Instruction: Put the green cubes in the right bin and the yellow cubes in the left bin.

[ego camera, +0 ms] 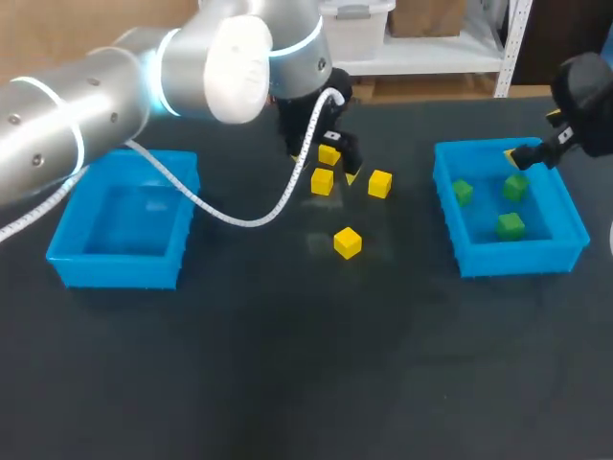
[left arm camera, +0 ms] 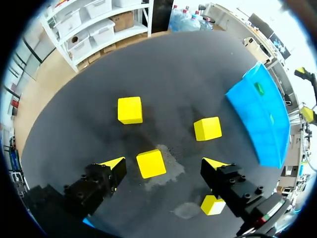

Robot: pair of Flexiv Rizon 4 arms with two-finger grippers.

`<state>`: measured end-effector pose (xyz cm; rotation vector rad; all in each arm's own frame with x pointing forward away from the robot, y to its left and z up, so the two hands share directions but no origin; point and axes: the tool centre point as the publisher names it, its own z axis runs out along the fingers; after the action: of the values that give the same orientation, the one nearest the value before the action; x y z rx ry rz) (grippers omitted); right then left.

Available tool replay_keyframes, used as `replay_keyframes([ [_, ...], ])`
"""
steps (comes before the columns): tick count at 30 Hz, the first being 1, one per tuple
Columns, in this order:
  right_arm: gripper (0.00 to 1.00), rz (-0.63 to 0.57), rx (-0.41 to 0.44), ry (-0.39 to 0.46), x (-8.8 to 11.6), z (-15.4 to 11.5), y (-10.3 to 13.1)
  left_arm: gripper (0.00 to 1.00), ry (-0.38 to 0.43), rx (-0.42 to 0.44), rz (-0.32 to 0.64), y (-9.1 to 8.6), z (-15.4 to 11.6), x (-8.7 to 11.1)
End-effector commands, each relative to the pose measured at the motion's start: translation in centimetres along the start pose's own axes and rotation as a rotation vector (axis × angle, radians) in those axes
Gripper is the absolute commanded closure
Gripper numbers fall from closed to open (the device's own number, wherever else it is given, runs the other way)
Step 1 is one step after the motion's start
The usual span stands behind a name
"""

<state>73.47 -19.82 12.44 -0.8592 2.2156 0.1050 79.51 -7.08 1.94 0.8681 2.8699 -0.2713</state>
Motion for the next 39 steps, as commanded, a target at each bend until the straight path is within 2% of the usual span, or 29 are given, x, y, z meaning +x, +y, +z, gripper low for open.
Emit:
replay_keyframes([
  [1,0.00,0.000,-0.001,0.001,0.0,-0.1,0.0,0.00,0.061,-0.003,-0.001,0.0,0.5,-0.3],
  [12,0.00,0.000,-0.001,0.001,0.0,-0.1,0.0,0.00,0.119,-0.019,-0.013,0.3,2.3,0.5],
  [13,0.00,0.000,-0.001,0.001,0.0,-0.1,0.0,0.16,0.121,-0.020,-0.015,0.3,2.4,0.5],
  [14,0.00,0.000,-0.001,0.001,0.0,-0.1,0.0,0.51,0.119,-0.028,-0.028,0.4,2.5,0.5],
  [15,0.00,0.000,-0.001,0.001,0.0,-0.1,0.0,0.66,0.114,-0.032,-0.036,0.4,2.6,0.6],
  [16,0.00,0.000,-0.001,0.001,0.0,-0.1,0.0,1.00,0.114,-0.034,-0.039,0.4,2.6,0.6],
  [23,0.00,0.000,-0.001,0.001,0.0,-0.1,0.0,1.00,0.091,-0.042,-0.054,0.2,2.7,0.5],
  [29,0.00,0.000,-0.001,0.001,0.0,-0.1,0.0,1.00,0.077,-0.027,-0.038,-0.2,1.7,0.4],
  [34,0.00,0.000,-0.001,0.001,0.0,-0.1,0.0,1.00,0.015,0.000,-0.045,0.7,-1.1,0.1],
  [39,0.00,0.000,-0.001,0.001,0.0,-0.1,0.0,1.00,-0.076,-0.013,-0.078,3.0,-5.2,1.0],
])
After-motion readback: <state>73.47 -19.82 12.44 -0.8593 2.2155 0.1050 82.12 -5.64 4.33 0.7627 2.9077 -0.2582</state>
